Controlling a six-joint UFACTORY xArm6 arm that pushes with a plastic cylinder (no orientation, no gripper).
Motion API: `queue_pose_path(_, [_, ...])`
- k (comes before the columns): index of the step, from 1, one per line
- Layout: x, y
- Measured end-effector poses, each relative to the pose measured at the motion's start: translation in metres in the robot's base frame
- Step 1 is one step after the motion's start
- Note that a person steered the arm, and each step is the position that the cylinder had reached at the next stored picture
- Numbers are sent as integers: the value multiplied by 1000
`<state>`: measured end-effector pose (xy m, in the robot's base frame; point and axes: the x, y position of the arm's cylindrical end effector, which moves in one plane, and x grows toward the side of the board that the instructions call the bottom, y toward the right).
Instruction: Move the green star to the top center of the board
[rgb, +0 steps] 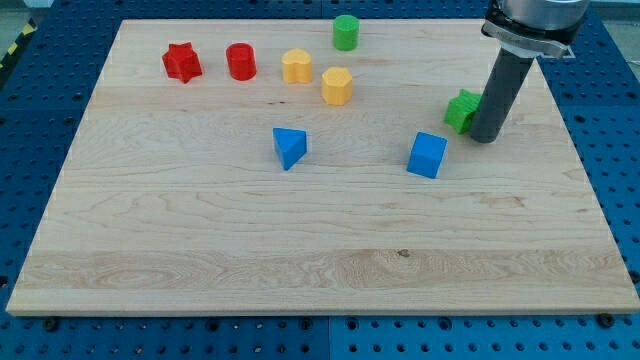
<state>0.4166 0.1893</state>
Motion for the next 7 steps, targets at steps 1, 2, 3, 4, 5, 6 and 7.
queue_pose_path(1, [-16,-2])
queue_pose_path(2, [-29,-7])
queue_pose_path(3, [-43,-19])
queue_pose_path(4, [-73,-32])
queue_pose_path(5, [-106,-44])
queue_pose_path(6, [-128,-45])
queue_pose_path(7, [-129,-45])
